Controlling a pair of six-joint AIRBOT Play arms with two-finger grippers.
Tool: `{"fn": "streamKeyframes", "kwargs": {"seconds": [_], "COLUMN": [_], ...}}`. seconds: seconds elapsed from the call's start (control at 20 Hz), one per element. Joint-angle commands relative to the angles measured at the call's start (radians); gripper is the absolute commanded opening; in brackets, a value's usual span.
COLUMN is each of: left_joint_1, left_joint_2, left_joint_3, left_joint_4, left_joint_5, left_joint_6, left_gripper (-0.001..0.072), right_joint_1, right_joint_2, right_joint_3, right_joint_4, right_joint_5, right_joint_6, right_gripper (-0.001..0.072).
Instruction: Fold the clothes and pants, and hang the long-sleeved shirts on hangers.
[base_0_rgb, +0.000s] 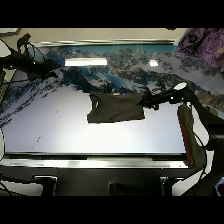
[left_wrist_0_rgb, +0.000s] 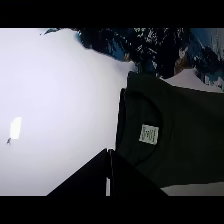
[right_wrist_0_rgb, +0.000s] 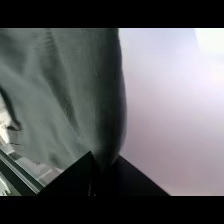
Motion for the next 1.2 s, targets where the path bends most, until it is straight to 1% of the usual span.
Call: {"fn": "streamKeyframes", "kwargs": {"seconds": [0.0, 0.3, 0.45, 0.55, 0.8, 1.0, 1.15], "left_joint_1": [0.001, 0.001, 0.001, 0.001, 0.001, 0.0, -0.003], "left_joint_2": [-0.001, 0.0, 0.0, 0.0, 0.0, 0.0, 0.0], "left_joint_3": [0.0, 0.0, 0.0, 0.0, 0.0, 0.0, 0.0], "left_joint_4": [0.0, 0.0, 0.0, 0.0, 0.0, -0.016, -0.016], "left_joint_5": [0.0, -0.013, -0.013, -0.013, -0.013, -0.013, -0.013], "left_joint_6": [0.0, 0.0, 0.0, 0.0, 0.0, 0.0, 0.0], "left_gripper": [0.0019, 0.0019, 0.0019, 0.0019, 0.0019, 0.0018, 0.0019], "right_joint_1": [-0.021, -0.111, -0.158, -0.195, -0.289, -0.347, -0.356], "right_joint_2": [0.063, 0.093, 0.095, 0.106, 0.183, 0.256, 0.299], "right_joint_3": [0.098, 0.372, 0.476, 0.523, 0.539, 0.539, 0.538], "right_joint_4": [-0.032, -0.139, -0.222, -0.27, -0.37, -0.544, -0.699], "right_joint_5": [-0.021, -0.01, -0.01, -0.01, -0.005, 0.029, 0.076], "right_joint_6": [0.076, 0.257, 0.373, 0.431, 0.522, 0.647, 0.73], "right_gripper": [0.0033, 0.0032, 0.0031, 0.0031, 0.0031, 0.0031, 0.0031]}}
